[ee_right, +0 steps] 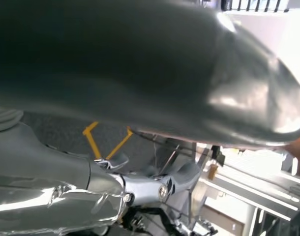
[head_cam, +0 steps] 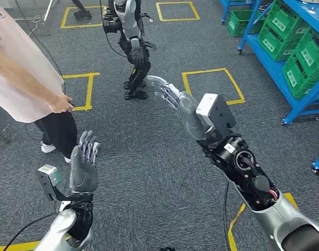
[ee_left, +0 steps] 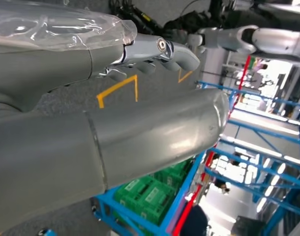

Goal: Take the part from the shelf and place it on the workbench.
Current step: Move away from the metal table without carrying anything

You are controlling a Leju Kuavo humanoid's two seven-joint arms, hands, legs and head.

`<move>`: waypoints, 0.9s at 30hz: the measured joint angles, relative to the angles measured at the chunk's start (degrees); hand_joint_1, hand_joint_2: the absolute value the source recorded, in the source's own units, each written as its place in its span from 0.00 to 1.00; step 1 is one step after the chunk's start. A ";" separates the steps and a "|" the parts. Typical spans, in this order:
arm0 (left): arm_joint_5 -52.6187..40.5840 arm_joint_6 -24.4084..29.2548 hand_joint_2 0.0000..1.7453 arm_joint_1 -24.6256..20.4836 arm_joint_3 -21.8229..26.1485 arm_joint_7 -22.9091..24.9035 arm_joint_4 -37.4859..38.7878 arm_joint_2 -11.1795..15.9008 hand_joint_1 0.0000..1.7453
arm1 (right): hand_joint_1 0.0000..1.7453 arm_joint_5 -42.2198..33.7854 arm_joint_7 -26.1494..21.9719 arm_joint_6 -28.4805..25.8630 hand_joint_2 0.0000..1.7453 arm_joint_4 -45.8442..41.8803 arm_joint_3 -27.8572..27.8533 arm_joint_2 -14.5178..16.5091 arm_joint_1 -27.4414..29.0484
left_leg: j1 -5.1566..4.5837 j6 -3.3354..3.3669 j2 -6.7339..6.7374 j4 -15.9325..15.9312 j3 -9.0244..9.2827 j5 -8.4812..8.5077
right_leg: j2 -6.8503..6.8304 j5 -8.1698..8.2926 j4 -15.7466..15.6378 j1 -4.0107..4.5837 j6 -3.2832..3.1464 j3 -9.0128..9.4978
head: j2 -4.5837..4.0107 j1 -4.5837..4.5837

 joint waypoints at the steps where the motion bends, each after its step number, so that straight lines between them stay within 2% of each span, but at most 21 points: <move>1: 0.00 0.00 0.00 0.07 0.00 0.01 0.00 0.03 0.00 | 0.00 -0.01 -0.01 -0.01 0.00 0.10 -0.01 0.00 0.06 | -0.03 -0.01 0.54 0.02 0.02 -0.05 | -0.36 -1.13 3.29 -0.19 0.21 -1.59 | 0.00 0.12; 2: 0.00 0.00 0.00 0.14 0.00 0.01 0.00 0.07 0.00 | 0.00 -0.03 -0.01 -0.01 0.00 0.19 -0.01 0.00 0.13 | -0.03 -0.08 1.07 0.04 0.05 -0.12 | -0.60 -1.17 4.59 -0.39 0.40 -2.22 | 0.00 0.26; 3: 0.00 0.00 0.00 0.17 0.00 0.02 0.00 0.08 0.00 | 0.00 -0.08 -0.01 -0.01 0.00 0.23 0.00 0.00 0.17 | -0.01 -0.21 1.58 0.09 0.13 -0.23 | -0.89 -0.05 3.35 -0.59 0.56 -1.56 | 0.00 0.40; 4: -0.01 0.00 0.00 0.18 0.00 0.02 -0.01 0.08 0.00 | 0.00 -0.13 -0.01 -0.01 0.00 0.26 -0.01 0.00 0.18 | 0.02 -0.41 2.08 0.21 0.27 -0.40 | -1.46 1.91 -0.13 -0.76 0.69 0.27 | 0.00 0.56; 6: -0.04 0.03 0.00 0.16 0.01 0.07 -0.07 0.09 0.00 | 0.00 -0.26 -0.06 0.00 0.00 0.26 -0.01 0.00 0.16 | -0.09 -1.03 2.98 0.72 0.46 -0.96 | -3.67 5.26 -8.59 -0.73 0.73 4.62 | 0.00 0.89; 7: -0.08 0.06 0.00 0.16 0.02 0.15 -0.14 0.11 0.00 | 0.00 -0.30 -0.08 0.00 0.00 0.27 -0.01 0.00 0.16 | -0.24 -1.34 3.38 0.99 0.48 -1.20 | -4.34 6.02 -11.22 -0.59 0.48 5.90 | 0.00 0.90; 8: -0.11 0.09 0.00 0.16 0.03 0.25 -0.20 0.14 0.00 | 0.00 -0.33 -0.10 0.01 0.00 0.27 0.01 0.00 0.18 | -0.41 -1.60 3.77 1.16 0.47 -1.36 | -4.54 6.11 -12.32 -0.42 0.14 6.33 | 0.00 0.75; 10: -0.16 0.16 0.00 0.18 0.04 0.45 -0.32 0.16 0.00 | 0.00 -0.34 -0.12 0.01 0.00 0.27 0.00 0.00 0.21 | -0.42 -2.12 4.69 1.21 0.51 -1.53 | -3.21 6.16 -12.37 -0.19 -0.80 6.18 | 0.00 0.26; 11: -0.17 0.17 0.00 0.17 0.04 0.50 -0.37 0.16 0.00 | 0.00 -0.34 -0.14 0.02 0.00 0.25 -0.01 0.01 0.21 | -0.26 -2.45 4.45 1.57 0.45 -1.93 | -2.61 6.25 -12.44 -0.19 -1.17 6.18 | 0.00 0.04; 13: -0.19 0.13 0.00 0.16 0.04 0.55 -0.51 0.16 0.00 | 0.00 -0.34 -0.16 0.02 0.00 0.20 -0.03 0.01 0.15 | 0.05 -2.95 2.40 5.33 -1.10 -4.33 | -1.54 6.47 -12.63 -0.28 -1.87 6.29 | 0.00 -0.28; 15: -0.20 0.08 0.00 0.29 0.05 0.55 -0.57 0.24 0.00 | 0.00 -0.34 -0.17 0.02 0.00 0.17 -0.02 0.02 0.22 | 0.15 -3.03 0.09 13.47 -5.05 -8.04 | -0.47 6.56 -12.65 -0.23 -2.35 6.18 | 0.00 -0.60; 16: -0.20 0.08 0.00 0.39 0.06 0.55 -0.57 0.30 0.00 | 0.00 -0.34 -0.18 0.03 0.00 0.17 0.01 0.02 0.32 | 0.14 -2.98 -0.35 17.22 -7.10 -9.25 | 0.20 6.59 -12.65 -0.13 -2.48 6.12 | 0.00 -0.69; 17: -0.20 0.08 0.00 0.47 0.07 0.56 -0.57 0.36 0.00 | 0.00 -0.34 -0.17 0.05 0.00 0.17 0.03 0.03 0.42 | 0.11 -2.85 -0.55 19.21 -8.38 -9.42 | 0.90 6.61 -12.65 -0.02 -2.55 6.10 | 0.00 -0.74; 18: -0.21 0.10 0.00 0.51 0.07 0.56 -0.57 0.39 0.00 | 0.00 -0.34 -0.16 0.07 0.00 0.17 0.03 0.03 0.49 | 0.07 -2.62 -0.67 18.83 -8.53 -8.45 | 1.64 6.62 -12.65 0.07 -2.57 6.11 | 0.00 -0.77; 19: -0.22 0.13 0.00 0.50 0.07 0.57 -0.57 0.40 0.00 | 0.00 -0.34 -0.16 0.08 0.00 0.16 0.03 0.03 0.54 | 0.04 -2.31 -0.96 16.11 -7.47 -6.54 | 2.36 6.63 -12.64 0.14 -2.56 6.18 | 0.00 -0.79; 20: -0.23 0.19 0.00 0.47 0.07 0.57 -0.58 0.41 0.00 | 0.00 -0.34 -0.16 0.08 0.00 0.15 0.02 0.04 0.56 | -0.01 -1.94 -1.77 11.81 -5.53 -4.18 | 3.04 6.65 -12.64 0.14 -2.54 6.26 | 0.00 -0.80; 22: -0.25 0.35 0.00 0.38 0.08 0.57 -0.64 0.44 0.00 | 0.00 -0.34 -0.16 0.08 0.00 0.11 0.01 0.07 0.55 | -0.09 -1.41 -3.72 4.19 -2.01 -1.24 | 4.31 6.73 -12.58 0.19 -2.27 6.15 | 0.00 -0.83; 23: -0.25 0.41 0.00 0.34 0.09 0.57 -0.72 0.46 0.00 | 0.00 -0.34 -0.16 0.08 0.00 0.11 0.00 0.08 0.58 | -0.20 -1.30 -4.28 2.29 -1.15 -0.78 | 4.87 6.79 -12.58 0.12 -2.02 6.01 | 0.00 -0.83; 25: -0.26 0.38 0.00 0.29 0.11 0.58 -0.88 0.43 0.00 | 0.00 -0.34 -0.15 0.08 0.00 0.10 -0.08 0.09 0.70 | -0.38 -1.13 -3.62 1.50 -0.84 -0.77 | 5.97 7.00 -12.82 -0.07 -1.33 5.73 | 0.00 -0.83; 26: -0.26 0.31 0.00 0.25 0.11 0.59 -0.96 0.35 0.00 | 0.00 -0.34 -0.15 0.08 0.00 0.08 -0.20 0.08 0.81 | -0.32 -0.95 -3.03 1.14 -0.64 -0.61 | 5.85 6.92 -12.74 -0.13 -1.05 5.62 | 0.00 -0.80; 27: -0.27 0.20 0.00 0.20 0.11 0.60 -1.02 0.25 0.00 | 0.00 -0.34 -0.16 0.05 0.00 0.01 -0.36 0.09 0.90 | -0.22 -0.70 -2.43 0.71 -0.41 -0.40 | 4.88 6.29 -11.90 -0.04 -0.83 5.19 | 0.00 -0.66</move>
